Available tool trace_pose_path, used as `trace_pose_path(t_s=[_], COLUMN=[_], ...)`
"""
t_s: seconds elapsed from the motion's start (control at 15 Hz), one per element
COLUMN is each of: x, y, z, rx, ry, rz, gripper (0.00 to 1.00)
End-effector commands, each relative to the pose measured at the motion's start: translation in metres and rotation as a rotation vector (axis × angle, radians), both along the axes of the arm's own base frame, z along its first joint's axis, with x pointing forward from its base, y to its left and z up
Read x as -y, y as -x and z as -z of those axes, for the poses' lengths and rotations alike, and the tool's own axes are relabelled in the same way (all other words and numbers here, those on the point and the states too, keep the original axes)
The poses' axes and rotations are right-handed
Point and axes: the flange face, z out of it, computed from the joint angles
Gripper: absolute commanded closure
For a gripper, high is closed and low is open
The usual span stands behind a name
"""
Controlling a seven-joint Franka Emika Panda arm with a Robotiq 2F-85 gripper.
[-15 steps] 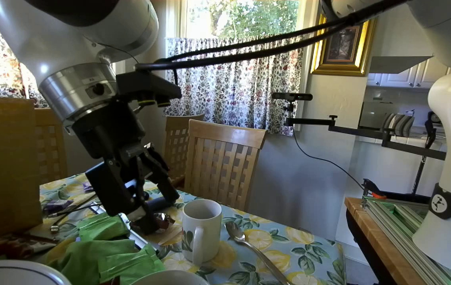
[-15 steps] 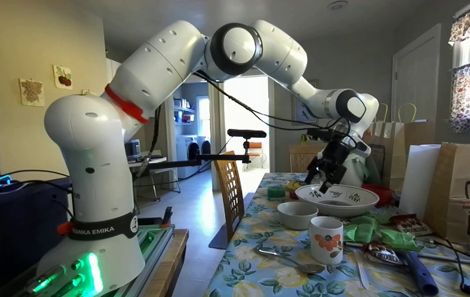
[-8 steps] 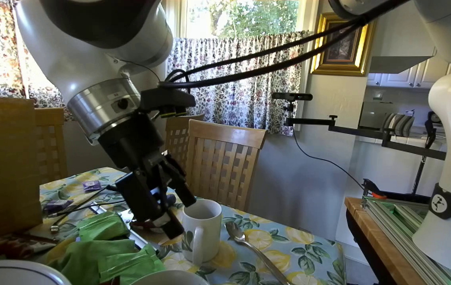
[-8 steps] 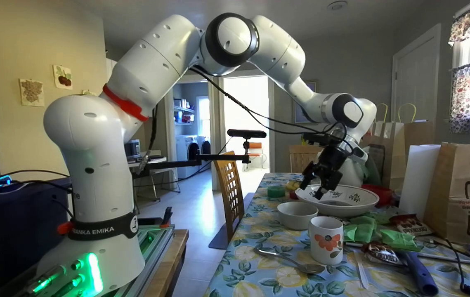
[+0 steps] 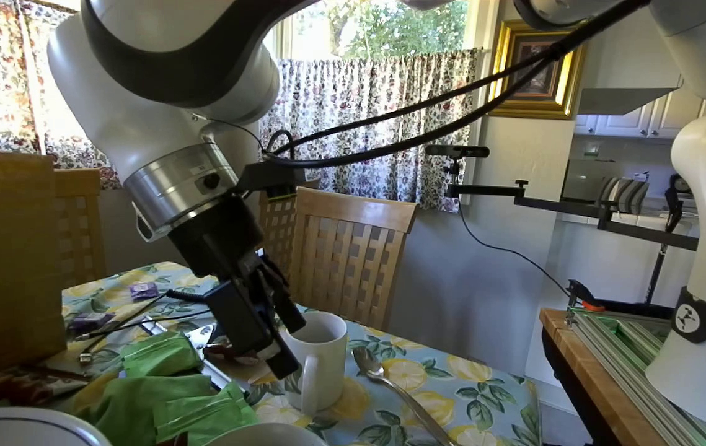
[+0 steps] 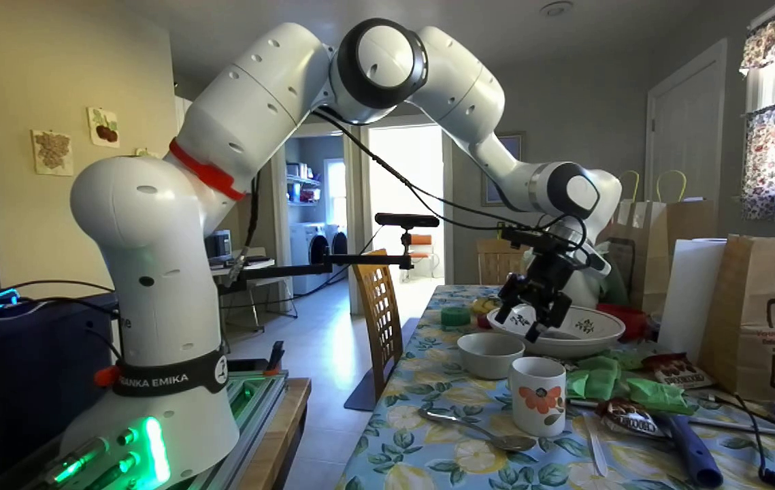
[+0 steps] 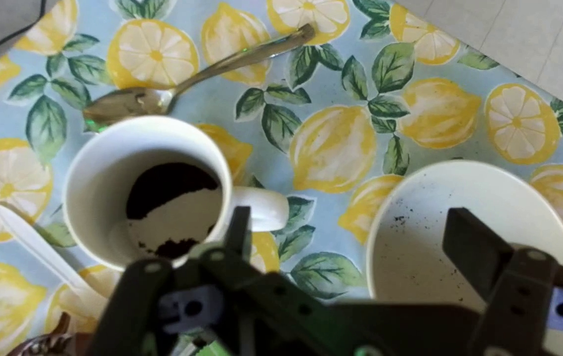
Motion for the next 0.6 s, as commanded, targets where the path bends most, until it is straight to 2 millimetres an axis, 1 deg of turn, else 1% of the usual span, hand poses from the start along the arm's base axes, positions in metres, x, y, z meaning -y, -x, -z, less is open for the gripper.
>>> trace_pose_path(t_s=[0.0, 0.4, 0.53], x=[-0.0006, -0.0014, -0.0042], y=[0.0005, -0.0003, -0.0007], z=[0.0015, 0.0026, 0.0075], rx=[-0.002, -0.007, -0.009], ry=[-0.003, 0.0, -0.008], rz=[-0.013, -0.021, -0.02], gripper=[0.0, 0.0, 0.0])
